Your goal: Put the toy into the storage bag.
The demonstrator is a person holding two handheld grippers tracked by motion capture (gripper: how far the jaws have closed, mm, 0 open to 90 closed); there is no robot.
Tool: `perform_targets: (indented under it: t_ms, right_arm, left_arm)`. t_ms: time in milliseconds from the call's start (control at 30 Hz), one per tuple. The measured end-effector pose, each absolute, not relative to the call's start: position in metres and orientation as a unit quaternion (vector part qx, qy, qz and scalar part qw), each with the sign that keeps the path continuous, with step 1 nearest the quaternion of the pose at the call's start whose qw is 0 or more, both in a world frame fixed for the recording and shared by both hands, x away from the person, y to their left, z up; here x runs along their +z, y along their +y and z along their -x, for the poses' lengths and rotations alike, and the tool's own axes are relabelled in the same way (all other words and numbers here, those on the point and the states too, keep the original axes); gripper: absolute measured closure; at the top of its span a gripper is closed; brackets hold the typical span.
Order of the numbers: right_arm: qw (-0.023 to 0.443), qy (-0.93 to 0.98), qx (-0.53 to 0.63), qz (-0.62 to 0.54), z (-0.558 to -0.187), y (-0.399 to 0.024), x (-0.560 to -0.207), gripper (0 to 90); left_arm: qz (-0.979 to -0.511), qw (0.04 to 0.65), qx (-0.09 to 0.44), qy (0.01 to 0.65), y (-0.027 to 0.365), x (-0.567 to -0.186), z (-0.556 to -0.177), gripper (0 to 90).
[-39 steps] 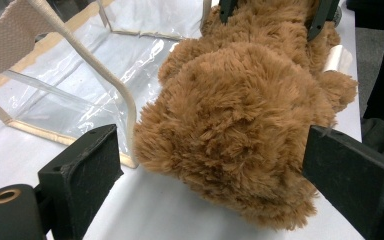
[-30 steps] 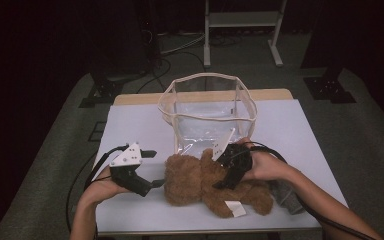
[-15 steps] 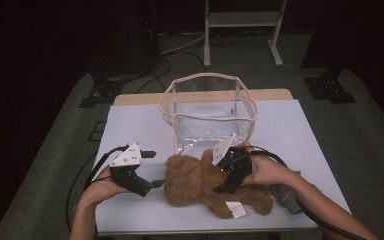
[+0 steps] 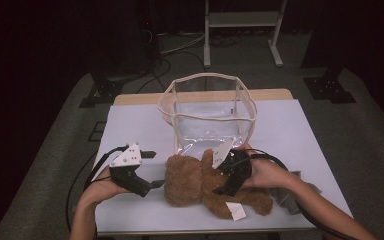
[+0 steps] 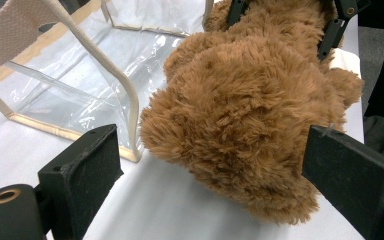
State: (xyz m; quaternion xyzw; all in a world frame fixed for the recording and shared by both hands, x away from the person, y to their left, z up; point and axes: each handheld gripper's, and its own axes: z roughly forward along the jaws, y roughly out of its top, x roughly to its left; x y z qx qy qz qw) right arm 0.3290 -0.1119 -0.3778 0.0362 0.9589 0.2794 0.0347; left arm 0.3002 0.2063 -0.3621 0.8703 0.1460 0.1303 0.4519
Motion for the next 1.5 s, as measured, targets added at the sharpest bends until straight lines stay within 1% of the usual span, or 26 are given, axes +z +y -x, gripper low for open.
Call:
perform_targets:
  t_ms: [167,767,967,1133,1500]
  right_arm:
    - [0.033,0.959,0.277,-0.038,-0.331,-0.112,-0.378,15.4]
    - [0.031,0.961,0.273,-0.046,-0.333,-0.115,-0.371,44.3]
    - [0.027,0.960,0.274,-0.053,-0.333,-0.117,-0.366,50.6]
    - [0.028,0.960,0.272,-0.056,-0.332,-0.117,-0.362,52.8]
    - [0.019,0.964,0.260,-0.061,-0.331,-0.118,-0.352,54.5]
  left_arm:
    - [-0.869,0.453,0.132,0.148,0.208,-0.362,-0.300,7.9]
    - [-0.867,0.457,0.132,0.151,0.210,-0.362,-0.300,7.9]
    - [-0.867,0.455,0.133,0.155,0.212,-0.362,-0.301,7.9]
    - [-0.866,0.456,0.135,0.155,0.214,-0.361,-0.301,7.9]
    - [-0.863,0.458,0.142,0.161,0.220,-0.359,-0.300,7.9]
